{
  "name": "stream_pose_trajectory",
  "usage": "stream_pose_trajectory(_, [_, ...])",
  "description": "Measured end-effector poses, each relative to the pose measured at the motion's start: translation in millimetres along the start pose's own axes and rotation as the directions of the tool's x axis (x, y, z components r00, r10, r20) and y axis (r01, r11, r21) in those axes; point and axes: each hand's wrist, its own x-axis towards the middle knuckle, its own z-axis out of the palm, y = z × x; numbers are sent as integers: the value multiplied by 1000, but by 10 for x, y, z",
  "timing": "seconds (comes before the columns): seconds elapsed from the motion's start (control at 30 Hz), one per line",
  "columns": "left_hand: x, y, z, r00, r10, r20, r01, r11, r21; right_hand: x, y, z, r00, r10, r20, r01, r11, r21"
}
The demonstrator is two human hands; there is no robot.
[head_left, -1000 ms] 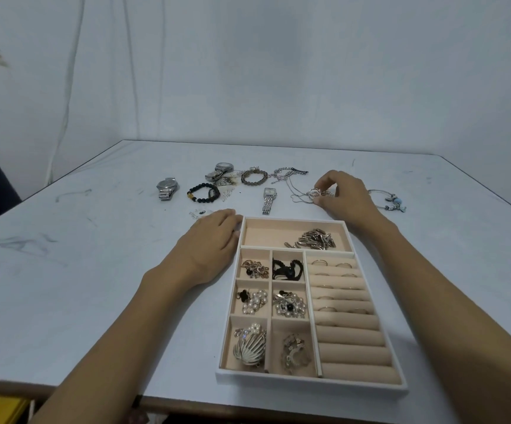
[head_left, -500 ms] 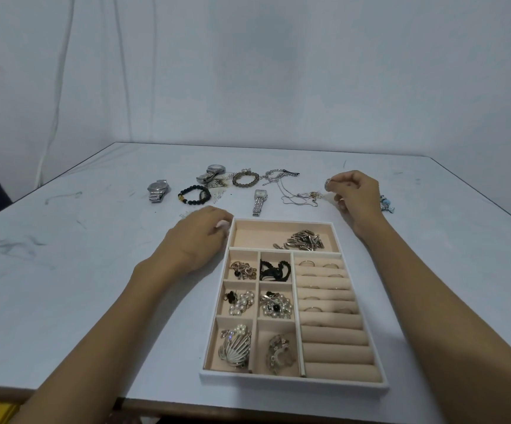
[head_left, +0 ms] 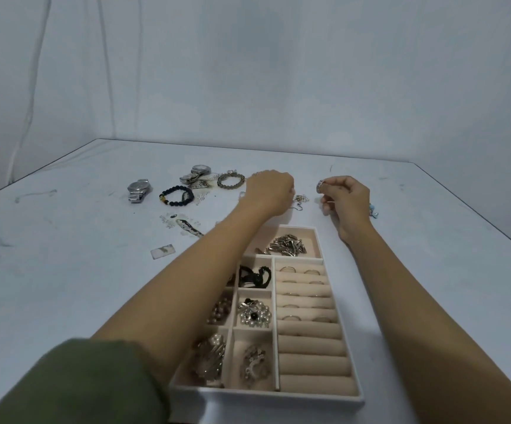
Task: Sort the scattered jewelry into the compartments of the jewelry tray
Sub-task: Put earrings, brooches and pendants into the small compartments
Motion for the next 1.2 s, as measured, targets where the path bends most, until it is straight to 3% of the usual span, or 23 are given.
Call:
stream_pose_trajectory(0.23, [202, 57, 201, 999, -43, -26, 45, 997, 59, 26, 16, -5, 1000, -6, -4, 7, 1000, 27])
stream_pose_trajectory(0.4, [229, 13, 164, 989, -145, -6, 140, 966, -218, 44, 29, -8, 1000, -6, -3, 6, 1000, 26])
stream_pose_trajectory(0.63, [218, -110, 71, 978, -208, -4, 176, 836, -520, 53, 26, -16, 1000, -9, 1, 9, 1000, 11])
stream_pose_trajectory(0.83, [101, -267, -264, 981, -186, -44, 97, 681, -726, 35, 14, -17, 1000, 1, 19, -1, 1000, -5])
stream_pose_trajectory(0.93, [-145, -326, -497, 983, -158, -91, 31, 638, -770, 19, 6, -15, 999, 3, 34, -2, 1000, -24])
stream_pose_trajectory(1.2, [-1178, -434, -625, 984, -139, -109, -44, 405, -913, -60, -24, 32, 998, -5, 70, 12, 995, -100])
